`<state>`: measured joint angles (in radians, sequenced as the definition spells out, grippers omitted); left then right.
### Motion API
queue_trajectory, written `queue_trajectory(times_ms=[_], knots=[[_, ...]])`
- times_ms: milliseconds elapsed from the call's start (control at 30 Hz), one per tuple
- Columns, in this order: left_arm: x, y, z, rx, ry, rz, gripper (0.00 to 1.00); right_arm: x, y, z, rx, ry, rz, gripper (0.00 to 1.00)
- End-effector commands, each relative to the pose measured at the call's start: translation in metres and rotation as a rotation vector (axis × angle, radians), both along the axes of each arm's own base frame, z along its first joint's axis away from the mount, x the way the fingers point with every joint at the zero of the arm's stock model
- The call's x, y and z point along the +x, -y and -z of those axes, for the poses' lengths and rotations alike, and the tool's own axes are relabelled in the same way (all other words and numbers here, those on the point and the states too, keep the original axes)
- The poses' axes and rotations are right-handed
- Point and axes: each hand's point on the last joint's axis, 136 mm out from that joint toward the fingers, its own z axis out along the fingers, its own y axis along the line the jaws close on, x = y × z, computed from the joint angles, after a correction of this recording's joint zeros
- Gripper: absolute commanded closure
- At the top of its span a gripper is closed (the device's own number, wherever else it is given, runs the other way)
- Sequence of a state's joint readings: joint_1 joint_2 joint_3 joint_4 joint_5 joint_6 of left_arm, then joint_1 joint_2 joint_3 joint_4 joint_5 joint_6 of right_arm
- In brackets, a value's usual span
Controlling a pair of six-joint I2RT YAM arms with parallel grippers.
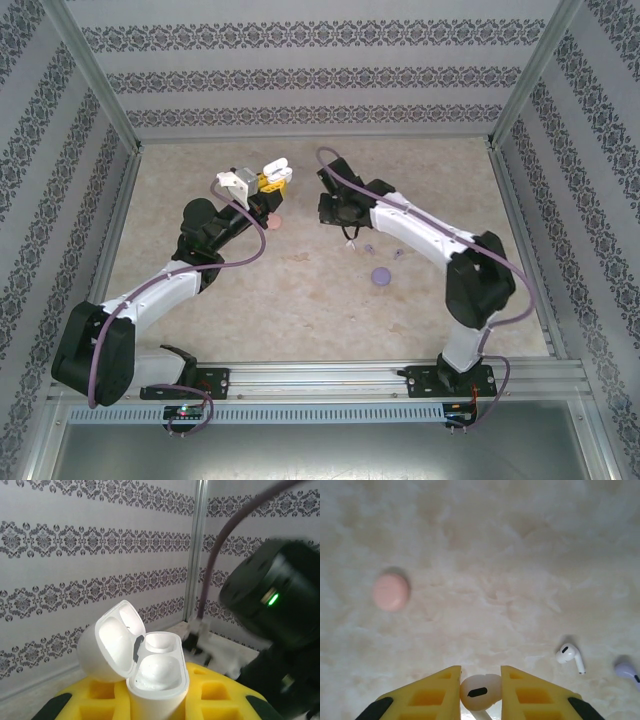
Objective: Insert the wireless bluetooth earbuds into the charging case
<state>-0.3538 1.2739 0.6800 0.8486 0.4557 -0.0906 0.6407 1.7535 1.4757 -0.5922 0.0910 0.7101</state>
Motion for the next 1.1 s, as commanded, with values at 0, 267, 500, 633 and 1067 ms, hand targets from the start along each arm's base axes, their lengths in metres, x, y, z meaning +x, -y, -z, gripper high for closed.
queue_trajectory(times_ms=[0, 267, 500, 633, 1067], knots=[[-0.017, 0.005, -0.025, 0.035, 0.130, 0.033, 1.00, 0.004, 0.010, -0.055, 0.057, 0.156, 0.008, 0.78], [-0.022, 0.013, -0.041, 0.103, 0.203, 0.078, 1.00, -0.007, 0.016, -0.170, 0.254, 0.464, -0.010, 0.77], [-0.025, 0.024, -0.052, 0.149, 0.266, 0.109, 1.00, -0.028, 0.015, -0.240, 0.415, 0.702, -0.060, 0.77], [-0.025, 0.033, -0.056, 0.181, 0.287, 0.134, 1.00, -0.040, 0.011, -0.261, 0.503, 0.801, -0.097, 0.76], [-0.023, 0.057, -0.062, 0.180, 0.301, 0.162, 1.00, -0.069, -0.014, -0.290, 0.714, 0.990, -0.212, 0.77]])
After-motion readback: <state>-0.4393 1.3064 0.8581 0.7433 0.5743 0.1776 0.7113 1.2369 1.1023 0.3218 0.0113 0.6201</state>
